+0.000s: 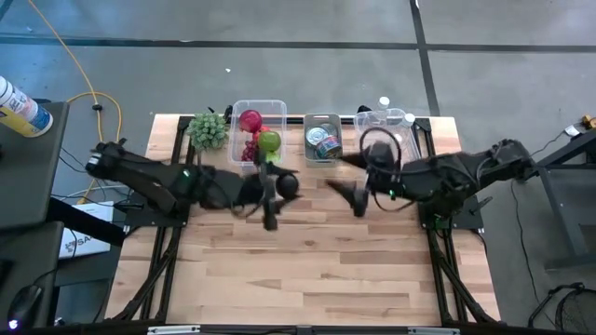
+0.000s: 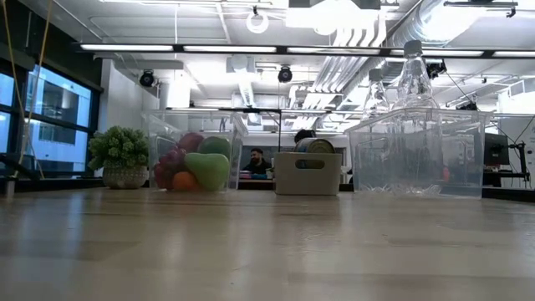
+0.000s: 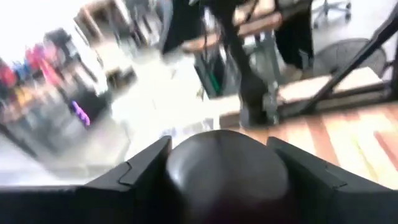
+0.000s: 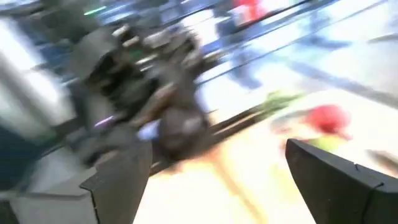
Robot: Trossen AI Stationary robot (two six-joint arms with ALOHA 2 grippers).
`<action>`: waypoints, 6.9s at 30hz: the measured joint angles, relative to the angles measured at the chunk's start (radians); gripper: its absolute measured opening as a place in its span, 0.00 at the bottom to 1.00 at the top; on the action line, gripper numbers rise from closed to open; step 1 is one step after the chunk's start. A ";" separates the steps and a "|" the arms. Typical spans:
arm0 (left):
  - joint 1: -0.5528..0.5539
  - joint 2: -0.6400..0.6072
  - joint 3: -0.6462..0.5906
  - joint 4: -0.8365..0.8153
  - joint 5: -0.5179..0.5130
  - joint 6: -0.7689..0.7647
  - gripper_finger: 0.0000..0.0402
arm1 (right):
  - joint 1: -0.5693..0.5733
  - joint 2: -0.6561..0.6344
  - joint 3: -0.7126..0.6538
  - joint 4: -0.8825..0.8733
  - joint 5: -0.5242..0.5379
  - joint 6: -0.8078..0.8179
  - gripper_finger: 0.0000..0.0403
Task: Pick & Place Food Item
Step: Put the plum into the left transparent bin, then return to Home Position
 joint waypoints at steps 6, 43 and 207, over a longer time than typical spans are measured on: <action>0.209 -0.114 -0.001 -0.384 0.167 -0.310 0.59 | 0.026 -0.031 -0.001 -0.013 0.174 -0.030 0.88; 0.949 -0.091 0.001 -0.805 0.754 -0.247 0.69 | 0.014 0.070 -0.002 0.187 0.011 -0.040 0.88; 0.542 -1.355 -1.468 0.280 0.751 -0.491 0.00 | -0.286 -1.235 -1.528 0.505 -0.420 -0.398 0.00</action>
